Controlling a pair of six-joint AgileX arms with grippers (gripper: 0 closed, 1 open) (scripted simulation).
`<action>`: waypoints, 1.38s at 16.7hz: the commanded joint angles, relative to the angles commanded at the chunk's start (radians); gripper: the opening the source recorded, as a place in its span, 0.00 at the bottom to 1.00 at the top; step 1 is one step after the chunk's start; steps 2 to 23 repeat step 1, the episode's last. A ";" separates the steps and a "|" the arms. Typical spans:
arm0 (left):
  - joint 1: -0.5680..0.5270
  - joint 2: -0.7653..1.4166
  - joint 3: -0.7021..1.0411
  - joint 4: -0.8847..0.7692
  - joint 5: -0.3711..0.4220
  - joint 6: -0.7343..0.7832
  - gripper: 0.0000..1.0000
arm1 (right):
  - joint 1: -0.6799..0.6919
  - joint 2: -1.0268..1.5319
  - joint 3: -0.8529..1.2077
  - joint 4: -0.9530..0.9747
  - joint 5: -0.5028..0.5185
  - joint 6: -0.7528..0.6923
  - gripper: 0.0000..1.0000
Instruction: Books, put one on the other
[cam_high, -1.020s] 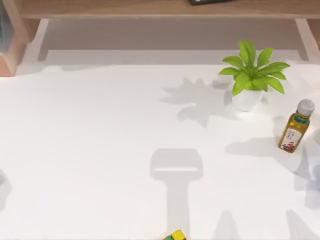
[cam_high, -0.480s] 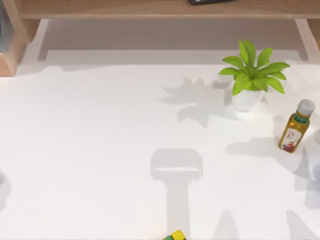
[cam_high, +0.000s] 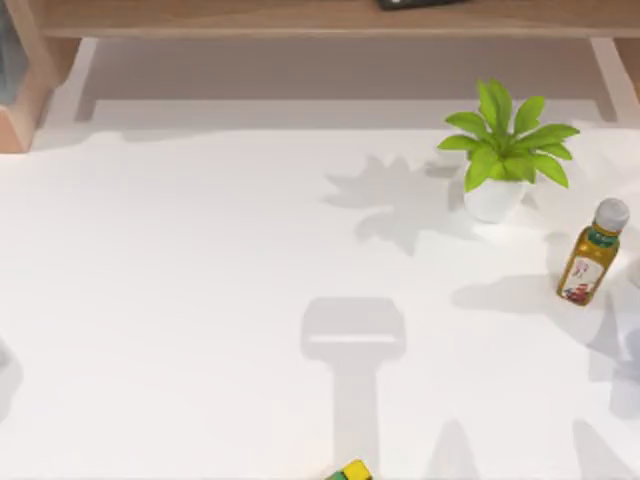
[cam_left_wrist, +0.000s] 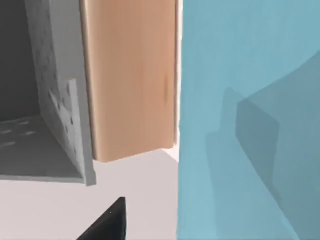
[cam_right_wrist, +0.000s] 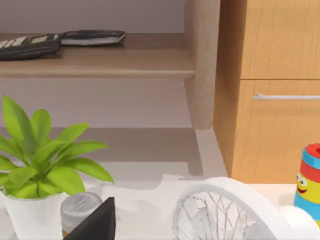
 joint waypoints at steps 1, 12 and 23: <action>0.000 0.000 0.000 0.000 0.000 0.000 1.00 | 0.000 0.000 0.000 0.000 0.000 0.000 1.00; 0.000 0.000 0.000 0.000 0.000 0.000 1.00 | 0.000 0.000 0.000 0.000 0.000 0.000 1.00; 0.000 0.000 0.000 0.000 0.000 0.000 1.00 | 0.000 0.000 0.000 0.000 0.000 0.000 1.00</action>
